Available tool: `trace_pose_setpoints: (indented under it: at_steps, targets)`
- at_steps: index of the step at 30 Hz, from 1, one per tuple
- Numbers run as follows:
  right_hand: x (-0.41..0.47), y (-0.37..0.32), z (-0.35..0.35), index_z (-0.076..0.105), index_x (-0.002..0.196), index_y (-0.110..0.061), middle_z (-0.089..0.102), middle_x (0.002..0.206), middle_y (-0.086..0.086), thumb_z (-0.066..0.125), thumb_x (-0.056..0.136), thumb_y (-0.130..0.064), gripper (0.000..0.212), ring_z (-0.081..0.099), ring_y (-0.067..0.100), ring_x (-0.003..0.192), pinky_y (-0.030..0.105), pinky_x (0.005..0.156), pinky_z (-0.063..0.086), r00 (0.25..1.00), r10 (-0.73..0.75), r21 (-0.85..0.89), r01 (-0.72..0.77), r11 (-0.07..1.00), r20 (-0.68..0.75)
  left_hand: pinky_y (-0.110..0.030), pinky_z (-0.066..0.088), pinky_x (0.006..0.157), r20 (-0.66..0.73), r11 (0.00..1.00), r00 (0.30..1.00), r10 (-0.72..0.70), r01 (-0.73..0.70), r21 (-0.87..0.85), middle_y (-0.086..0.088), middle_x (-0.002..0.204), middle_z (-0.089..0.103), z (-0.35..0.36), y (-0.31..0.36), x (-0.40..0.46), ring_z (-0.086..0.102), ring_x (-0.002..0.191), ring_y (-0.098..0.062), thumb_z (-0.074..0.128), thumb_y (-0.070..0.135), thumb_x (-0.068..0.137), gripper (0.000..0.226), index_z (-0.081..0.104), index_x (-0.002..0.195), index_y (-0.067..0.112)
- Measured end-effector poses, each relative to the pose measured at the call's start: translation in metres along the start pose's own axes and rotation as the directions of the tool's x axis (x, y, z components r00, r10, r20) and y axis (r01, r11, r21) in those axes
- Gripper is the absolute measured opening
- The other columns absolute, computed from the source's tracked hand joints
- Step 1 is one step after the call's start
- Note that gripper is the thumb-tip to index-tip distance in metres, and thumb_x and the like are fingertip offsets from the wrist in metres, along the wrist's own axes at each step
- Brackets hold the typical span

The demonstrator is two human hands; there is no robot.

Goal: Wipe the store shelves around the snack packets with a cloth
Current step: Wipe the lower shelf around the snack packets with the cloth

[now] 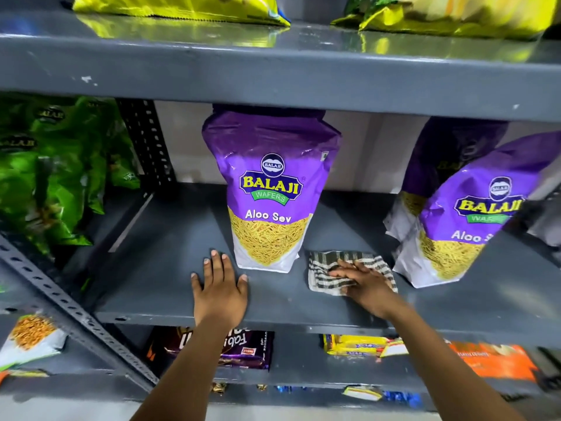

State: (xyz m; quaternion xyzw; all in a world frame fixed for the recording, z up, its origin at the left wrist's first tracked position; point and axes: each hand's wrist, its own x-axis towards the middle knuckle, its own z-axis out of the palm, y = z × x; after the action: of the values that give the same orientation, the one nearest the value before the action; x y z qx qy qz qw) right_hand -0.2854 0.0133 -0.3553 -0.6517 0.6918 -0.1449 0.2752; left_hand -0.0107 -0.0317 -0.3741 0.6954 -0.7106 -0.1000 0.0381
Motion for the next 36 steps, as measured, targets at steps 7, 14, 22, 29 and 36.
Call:
trace_pose_setpoints:
  at_steps: [7, 14, 22, 29, 36]
  targets:
    - [0.046, -0.01, -0.039, 0.066, 0.102, -0.032, 0.072, 0.108, 0.01, 0.044, 0.071, 0.012, 0.058, 0.067, 0.022, 0.092, 0.018, 0.078, 0.051, 0.955, 0.01, 0.065, 0.01, 0.998, -0.297, -0.047, 0.0, 0.116, -0.005, 1.0, 1.0, 0.005, -0.005, -0.009, -0.009, 0.156, -0.014, -0.001, 0.0, 0.0, -0.009, 0.143, -0.023, 0.014, 0.042, 0.097, 0.062, -0.006, 0.147, 0.01]
    - [0.128, 0.009, -0.025, 0.02, 0.142, -0.023, 0.017, 0.156, 0.006, 0.045, 0.089, -0.04, 0.061, 0.021, 0.029, 0.141, 0.042, 0.118, 0.02, 0.981, 0.182, -0.301, -0.196, 0.933, -0.073, -0.046, 0.0, 0.115, -0.014, 1.0, 1.0, 0.005, -0.005, 0.007, -0.009, 0.156, -0.015, 0.003, -0.002, 0.002, -0.008, 0.143, -0.023, 0.006, 0.042, 0.095, 0.061, -0.006, 0.147, 0.011]
    - [0.07, -0.007, -0.02, 0.043, 0.131, -0.027, 0.051, 0.138, 0.011, 0.054, 0.086, -0.026, 0.047, 0.05, 0.032, 0.122, 0.038, 0.106, 0.039, 0.973, 0.162, -0.247, -0.199, 0.948, -0.164, -0.048, -0.001, 0.115, 0.015, 1.0, 1.0, 0.021, -0.021, -0.013, -0.01, 0.156, -0.015, -0.001, -0.002, -0.001, -0.009, 0.143, -0.024, 0.013, 0.04, 0.097, 0.061, -0.006, 0.147, 0.01]
    - [-0.013, -0.019, 0.005, 0.055, 0.119, -0.03, 0.068, 0.114, 0.014, 0.055, 0.079, -0.013, 0.044, 0.057, 0.035, 0.107, 0.039, 0.09, 0.05, 0.929, 0.192, -0.212, -0.266, 0.94, -0.316, -0.049, 0.001, 0.115, 0.004, 1.0, 1.0, 0.022, -0.022, -0.013, -0.01, 0.156, -0.01, -0.003, -0.001, -0.003, -0.006, 0.143, -0.025, 0.014, 0.04, 0.097, 0.06, -0.003, 0.147, 0.01]
    - [-0.023, -0.06, -0.01, 0.059, 0.094, -0.005, 0.069, 0.083, 0.024, 0.063, 0.069, -0.014, 0.027, 0.06, 0.043, 0.079, 0.047, 0.065, 0.052, 0.761, 0.011, -0.317, -0.283, 0.905, -0.649, -0.049, -0.002, 0.114, 0.002, 0.999, 1.0, 0.03, -0.03, -0.027, -0.01, 0.156, -0.011, -0.003, -0.002, -0.003, -0.007, 0.143, -0.025, 0.013, 0.04, 0.097, 0.06, -0.003, 0.147, 0.011]
